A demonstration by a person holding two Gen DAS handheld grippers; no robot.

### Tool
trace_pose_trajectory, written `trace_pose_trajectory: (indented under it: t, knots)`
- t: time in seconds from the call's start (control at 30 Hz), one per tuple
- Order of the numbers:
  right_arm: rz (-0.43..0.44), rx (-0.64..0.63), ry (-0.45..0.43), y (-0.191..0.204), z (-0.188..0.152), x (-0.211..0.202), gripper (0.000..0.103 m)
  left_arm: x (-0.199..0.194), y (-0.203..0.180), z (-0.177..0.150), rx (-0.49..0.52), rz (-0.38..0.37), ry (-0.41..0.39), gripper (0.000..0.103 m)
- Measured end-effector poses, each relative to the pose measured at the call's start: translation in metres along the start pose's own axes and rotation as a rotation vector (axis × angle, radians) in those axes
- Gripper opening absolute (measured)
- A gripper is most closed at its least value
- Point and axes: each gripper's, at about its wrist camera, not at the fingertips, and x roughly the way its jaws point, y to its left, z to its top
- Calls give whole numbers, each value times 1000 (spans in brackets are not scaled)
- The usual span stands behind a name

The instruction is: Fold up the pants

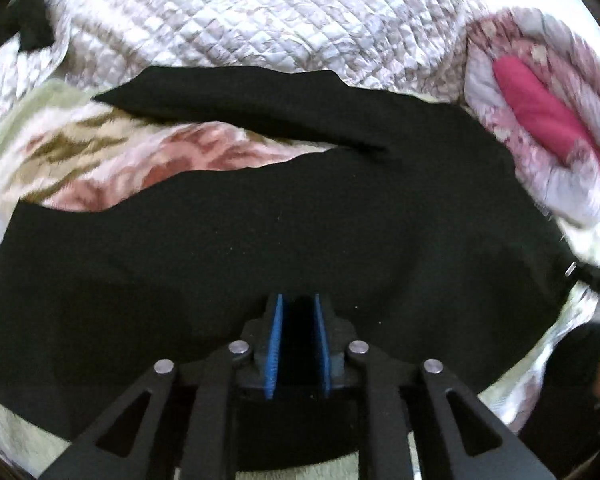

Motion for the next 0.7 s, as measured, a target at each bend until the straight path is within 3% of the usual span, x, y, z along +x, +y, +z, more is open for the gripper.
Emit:
trace_pose_trajectory:
  t: [0.1, 0.2, 0.3, 0.37, 0.7]
  knots:
    - [20, -29, 2, 9, -2, 2, 33, -11, 9, 0, -19, 38, -36, 29]
    - [25, -69, -5, 18, -7, 2, 34, -12, 15, -4, -41, 43, -32, 30]
    - [22, -81, 24, 21, -11, 10, 43, -14, 11, -9, -23, 40, -37, 31]
    - [6, -87, 88, 21, -16, 23, 47, -11, 7, -12, -6, 37, -28, 34]
    - [10, -107, 42, 27, -15, 10, 48, -20, 0, -10, 14, 75, -30, 36]
